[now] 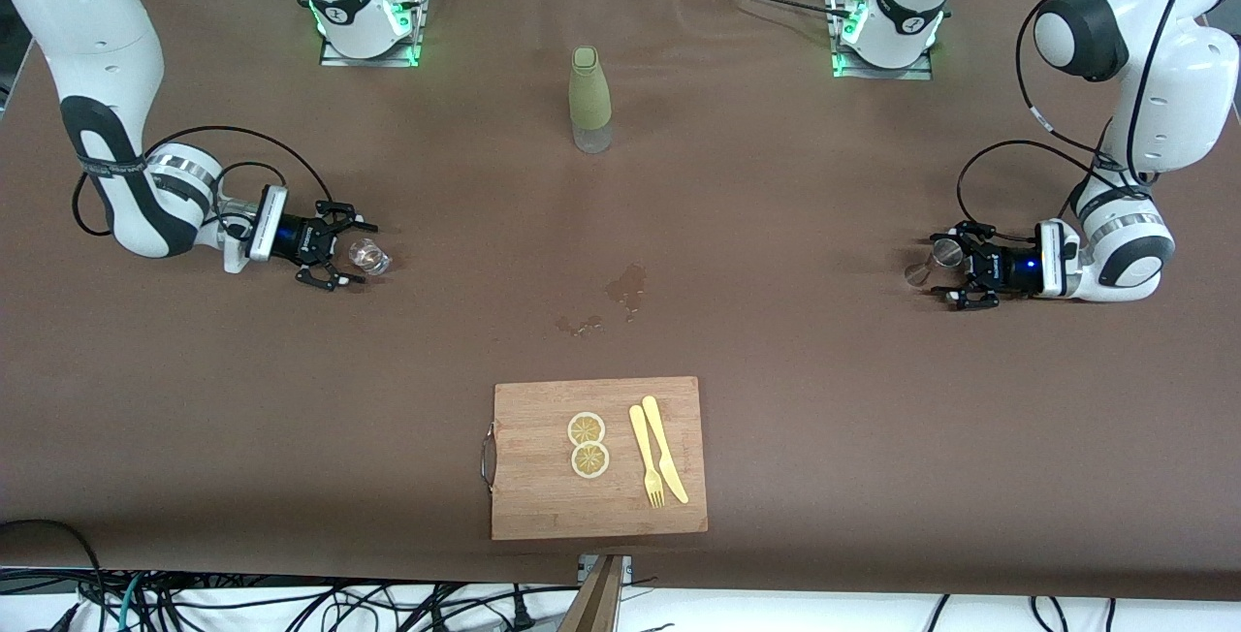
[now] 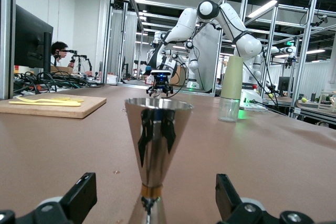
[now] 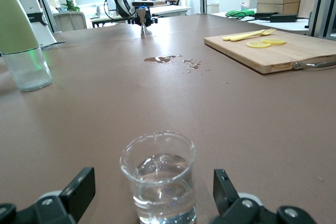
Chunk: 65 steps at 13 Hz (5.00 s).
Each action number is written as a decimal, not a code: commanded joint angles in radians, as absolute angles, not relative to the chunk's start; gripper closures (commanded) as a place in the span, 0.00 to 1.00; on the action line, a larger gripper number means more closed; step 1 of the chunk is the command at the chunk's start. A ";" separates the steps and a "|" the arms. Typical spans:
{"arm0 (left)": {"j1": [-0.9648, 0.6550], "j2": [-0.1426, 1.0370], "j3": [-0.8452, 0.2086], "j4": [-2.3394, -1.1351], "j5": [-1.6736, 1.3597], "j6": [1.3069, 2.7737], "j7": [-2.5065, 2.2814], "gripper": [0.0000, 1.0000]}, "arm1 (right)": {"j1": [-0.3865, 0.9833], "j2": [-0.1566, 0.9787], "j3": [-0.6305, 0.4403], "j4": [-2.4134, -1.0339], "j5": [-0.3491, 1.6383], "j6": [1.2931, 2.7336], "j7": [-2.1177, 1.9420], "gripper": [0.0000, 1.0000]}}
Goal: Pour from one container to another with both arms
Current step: 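Lift the jigger with the left gripper while the right gripper brings the glass, then tilt the jigger over the glass with the left gripper while the right gripper holds it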
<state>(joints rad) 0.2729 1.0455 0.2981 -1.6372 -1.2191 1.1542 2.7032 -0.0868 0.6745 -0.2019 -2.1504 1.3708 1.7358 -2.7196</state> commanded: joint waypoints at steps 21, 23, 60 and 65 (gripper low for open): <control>0.242 1.035 0.244 -1.611 -1.224 1.170 2.772 1.00 | -0.067 0.755 -0.187 -2.088 1.442 1.626 -2.809 0.81; 0.201 1.022 0.235 -1.597 -1.238 1.177 2.755 1.00 | -0.064 0.755 -0.186 -2.073 1.442 1.617 -2.777 0.89; -0.327 1.015 -0.206 -1.477 -1.763 2.052 2.392 1.00 | 0.480 0.637 -0.060 -1.604 1.330 2.269 -1.956 0.92; -0.334 1.042 -0.204 -1.419 -1.763 2.065 2.367 1.00 | 0.509 0.614 -0.060 -1.632 1.278 2.270 -1.965 0.92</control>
<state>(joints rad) -0.3238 1.0151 -0.2016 -1.4692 -1.7260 2.0415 2.3635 0.4920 0.6607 -0.0546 -1.5834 1.3089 2.2618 -1.9537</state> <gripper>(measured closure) 0.793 0.841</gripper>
